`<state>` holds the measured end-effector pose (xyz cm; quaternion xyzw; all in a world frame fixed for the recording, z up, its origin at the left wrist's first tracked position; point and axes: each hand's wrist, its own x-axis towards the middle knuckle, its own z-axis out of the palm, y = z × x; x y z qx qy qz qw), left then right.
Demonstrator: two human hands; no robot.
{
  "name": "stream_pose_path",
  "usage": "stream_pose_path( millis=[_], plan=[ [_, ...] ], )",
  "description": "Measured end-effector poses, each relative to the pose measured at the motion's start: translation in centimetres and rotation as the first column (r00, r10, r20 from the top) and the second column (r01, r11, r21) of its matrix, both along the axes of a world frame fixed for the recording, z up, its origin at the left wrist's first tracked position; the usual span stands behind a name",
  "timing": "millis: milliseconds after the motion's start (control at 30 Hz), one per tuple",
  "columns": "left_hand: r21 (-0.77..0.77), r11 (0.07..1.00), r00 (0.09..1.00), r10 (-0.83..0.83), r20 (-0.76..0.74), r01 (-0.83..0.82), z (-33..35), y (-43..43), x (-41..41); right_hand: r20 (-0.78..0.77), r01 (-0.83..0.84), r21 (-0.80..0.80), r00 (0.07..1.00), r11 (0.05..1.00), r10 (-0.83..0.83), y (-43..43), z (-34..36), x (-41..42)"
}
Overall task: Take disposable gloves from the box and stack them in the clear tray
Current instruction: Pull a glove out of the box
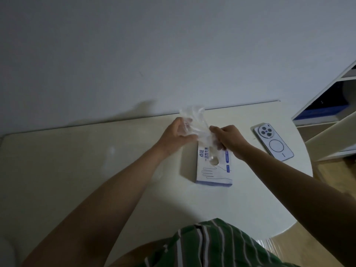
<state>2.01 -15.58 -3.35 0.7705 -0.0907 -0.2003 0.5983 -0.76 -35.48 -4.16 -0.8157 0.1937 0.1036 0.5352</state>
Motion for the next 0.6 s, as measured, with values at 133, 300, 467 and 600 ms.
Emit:
stream_pose_path(
  millis=[133, 300, 467, 600],
  plan=[
    [-0.082, 0.978, 0.981, 0.192, -0.02, -0.193, 1.0, 2.0, 0.4, -0.015, -0.091, -0.049, 0.996, 0.995, 0.09, 2.5, 1.0, 0.6],
    [0.02, 0.943, 0.939, 0.331, 0.091, -0.334, 1.4, 5.7, 0.9, -0.122, -0.294, -0.046, 0.95, 0.955, 0.286, 5.6, 2.0, 1.1],
    [0.215, 0.971, 0.991, 0.084, 0.1, -0.104, 1.7, 10.4, 0.4, -0.25, -0.513, -0.077, 0.84, 0.855, 0.482, 9.4, 2.5, 1.7],
    [0.258, 0.965, 0.995, 0.031, 0.092, -0.054, 1.4, 12.8, -0.3, -0.311, -0.599, -0.15, 0.784, 0.787, 0.537, 12.5, 3.1, 2.6]
  ],
)
